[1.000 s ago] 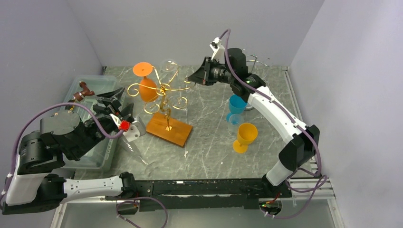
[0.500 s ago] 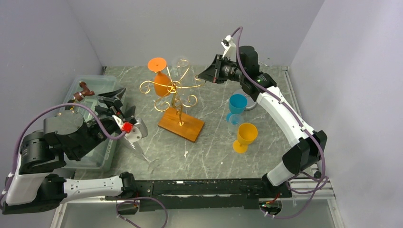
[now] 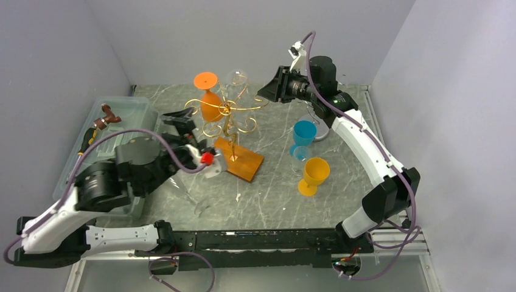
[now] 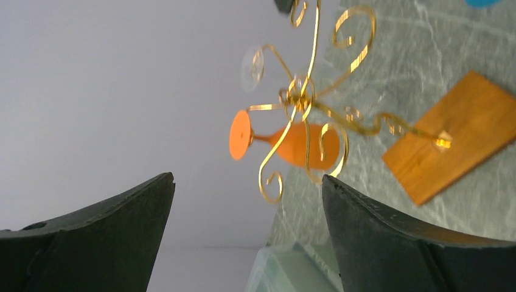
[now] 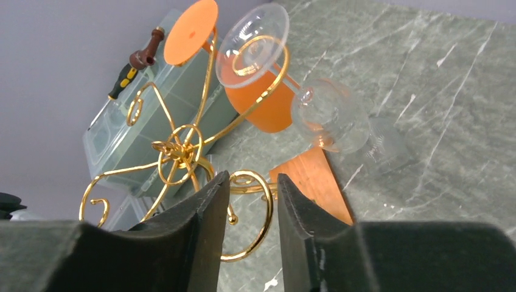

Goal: Place the wine glass upside down on the wine glass rack
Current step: Move the wine rack to the center of the board, then move the wine glass to the center of the board.

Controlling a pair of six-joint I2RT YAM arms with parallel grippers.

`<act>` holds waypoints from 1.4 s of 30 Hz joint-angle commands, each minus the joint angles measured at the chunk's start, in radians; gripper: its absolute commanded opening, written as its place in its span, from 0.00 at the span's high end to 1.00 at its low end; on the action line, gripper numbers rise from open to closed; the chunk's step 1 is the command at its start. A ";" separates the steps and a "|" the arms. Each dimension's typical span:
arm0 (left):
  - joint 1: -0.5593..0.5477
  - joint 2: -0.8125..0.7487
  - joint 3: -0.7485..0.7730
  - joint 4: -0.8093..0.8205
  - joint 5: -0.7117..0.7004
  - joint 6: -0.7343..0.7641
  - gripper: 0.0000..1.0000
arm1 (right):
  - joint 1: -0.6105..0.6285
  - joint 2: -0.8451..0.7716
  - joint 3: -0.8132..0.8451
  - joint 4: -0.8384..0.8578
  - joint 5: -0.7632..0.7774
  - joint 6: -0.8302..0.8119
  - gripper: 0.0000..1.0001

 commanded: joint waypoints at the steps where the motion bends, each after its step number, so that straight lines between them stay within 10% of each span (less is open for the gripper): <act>1: 0.015 0.087 -0.058 0.395 0.044 0.045 0.04 | 0.008 -0.048 0.005 0.114 -0.019 -0.023 0.61; 12: 0.267 0.357 0.160 0.601 0.202 -0.043 0.06 | 0.030 -0.103 -0.042 0.088 0.052 -0.070 0.40; 24: 0.517 0.457 0.533 0.336 0.229 -0.304 0.04 | 0.080 -0.290 -0.046 -0.065 0.258 -0.162 0.15; 37: 0.783 0.187 0.250 0.116 0.351 -0.381 0.01 | 0.911 -0.272 -0.027 -0.270 0.964 -0.278 0.14; 42: 0.783 0.112 0.194 0.089 0.364 -0.364 0.01 | 1.015 -0.120 -0.119 -0.171 0.932 -0.257 0.13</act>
